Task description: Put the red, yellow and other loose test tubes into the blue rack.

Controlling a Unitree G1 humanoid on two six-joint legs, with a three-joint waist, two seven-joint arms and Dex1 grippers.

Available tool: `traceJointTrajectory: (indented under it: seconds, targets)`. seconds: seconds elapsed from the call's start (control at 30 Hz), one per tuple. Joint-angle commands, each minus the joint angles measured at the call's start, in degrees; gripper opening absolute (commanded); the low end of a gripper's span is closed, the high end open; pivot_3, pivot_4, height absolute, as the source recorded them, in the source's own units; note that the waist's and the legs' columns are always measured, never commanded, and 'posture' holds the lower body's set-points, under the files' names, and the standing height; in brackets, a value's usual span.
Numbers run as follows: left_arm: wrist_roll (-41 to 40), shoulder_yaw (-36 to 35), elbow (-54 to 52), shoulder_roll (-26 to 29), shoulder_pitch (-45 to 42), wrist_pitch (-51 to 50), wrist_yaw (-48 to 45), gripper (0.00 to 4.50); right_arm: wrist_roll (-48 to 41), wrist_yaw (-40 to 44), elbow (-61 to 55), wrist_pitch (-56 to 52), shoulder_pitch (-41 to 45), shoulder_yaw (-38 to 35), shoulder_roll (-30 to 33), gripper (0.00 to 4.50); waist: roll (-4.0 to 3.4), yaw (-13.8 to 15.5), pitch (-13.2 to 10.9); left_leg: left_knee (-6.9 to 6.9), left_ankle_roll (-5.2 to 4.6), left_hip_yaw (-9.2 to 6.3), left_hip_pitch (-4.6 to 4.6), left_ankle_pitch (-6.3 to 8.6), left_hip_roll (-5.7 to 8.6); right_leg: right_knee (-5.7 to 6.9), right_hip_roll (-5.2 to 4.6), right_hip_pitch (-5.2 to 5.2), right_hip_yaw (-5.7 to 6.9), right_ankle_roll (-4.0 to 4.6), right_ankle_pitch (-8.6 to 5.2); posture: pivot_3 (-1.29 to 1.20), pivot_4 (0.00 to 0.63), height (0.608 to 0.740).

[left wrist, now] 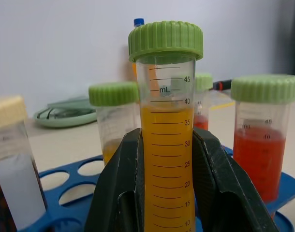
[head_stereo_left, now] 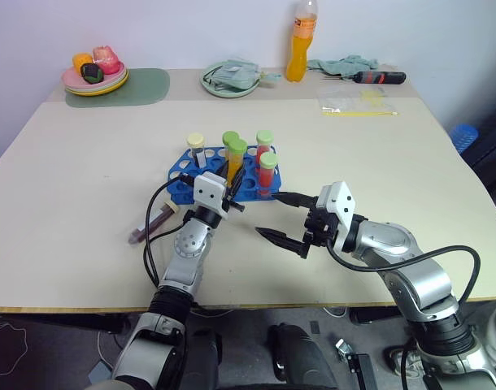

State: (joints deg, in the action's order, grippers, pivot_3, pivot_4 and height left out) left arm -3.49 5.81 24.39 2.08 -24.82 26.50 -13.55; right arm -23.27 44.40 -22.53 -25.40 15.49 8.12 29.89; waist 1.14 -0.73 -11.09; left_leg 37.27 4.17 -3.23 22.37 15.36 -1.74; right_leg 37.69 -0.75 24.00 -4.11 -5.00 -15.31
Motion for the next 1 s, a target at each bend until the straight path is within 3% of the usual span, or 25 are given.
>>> traceJointTrajectory:
  seconds: [0.03,0.23,0.27,0.5,0.6,0.7,0.77,0.9,1.0]
  targets:
    - [-1.1,-0.2,-0.4,-0.6,0.4,1.1,-1.8,1.24,-0.6,0.2,-2.6,0.4,1.1,-0.5,-0.2,4.24,0.0,0.0,0.0,0.0,0.0,-0.01,0.0,0.0,0.0,0.0,0.0,0.0,0.0,0.0,0.0,0.0,0.15,0.74]
    - [-3.5,-2.0,-6.6,-0.1,2.0,-2.3,-2.6,4.31,-0.6,0.3,-2.6,0.4,1.4,-0.4,-0.3,4.24,0.0,-0.2,0.0,0.0,0.0,-0.01,0.0,0.0,-0.01,0.01,0.01,0.0,0.0,0.0,0.0,0.0,0.15,0.74]
    - [-4.9,-2.6,-10.3,0.6,3.2,-4.2,-3.1,4.46,-0.5,0.3,-2.7,0.4,1.4,-0.4,-0.2,4.24,0.0,-0.3,0.0,0.0,0.0,-0.01,-0.01,0.0,-0.01,0.02,0.01,0.0,0.0,0.0,0.0,0.0,0.15,0.74]
    - [-15.0,-8.2,-38.3,11.9,12.6,-22.7,-6.8,4.46,-0.8,1.0,-2.2,0.6,1.7,-1.6,0.7,4.24,-0.02,-0.4,0.0,-0.01,0.0,-0.02,-0.08,0.0,-0.05,0.22,0.03,0.01,0.0,0.02,-0.01,0.0,0.15,0.74]
    - [-25.3,-16.4,-48.6,22.5,16.3,-38.1,-8.1,4.46,-0.7,1.5,-1.6,1.0,1.7,-1.8,0.9,4.24,0.0,-0.5,0.0,0.02,0.0,-0.02,-0.08,0.0,-0.06,0.23,0.02,0.01,0.0,0.02,-0.02,0.0,0.15,0.74]
    - [-33.9,-22.4,-52.0,34.7,17.2,-58.0,-7.5,4.46,-0.6,1.9,-0.8,1.2,2.2,-1.7,0.7,4.24,-0.02,-0.5,0.0,0.02,0.0,-0.06,-0.1,0.0,-0.09,0.31,0.06,0.04,0.03,0.05,-0.04,0.0,0.15,0.74]
    - [-35.5,-23.7,-53.1,42.4,16.4,-67.4,-7.9,4.46,-0.4,2.2,-0.1,1.4,2.6,-1.2,0.3,4.24,0.0,-0.4,0.0,0.02,0.0,-0.05,-0.1,0.0,-0.08,0.31,0.06,0.03,0.03,0.05,-0.04,0.0,0.15,0.74]
    - [-33.2,-19.1,-52.6,55.3,10.1,-84.0,-6.4,4.46,0.0,3.3,1.3,2.0,3.7,-0.1,-0.3,4.24,0.1,-0.4,-0.1,0.04,0.0,-0.06,-0.06,0.01,-0.06,0.27,0.06,0.04,0.07,0.04,-0.05,0.0,0.15,0.74]
    - [-34.2,-9.1,-46.8,62.7,2.0,-93.6,-15.2,4.46,0.3,3.9,2.5,2.7,4.6,0.4,-0.6,4.24,0.1,-0.4,-0.1,-0.03,0.0,-0.06,-0.06,0.01,-0.06,0.26,0.06,0.06,0.09,0.05,-0.06,0.0,0.15,0.74]
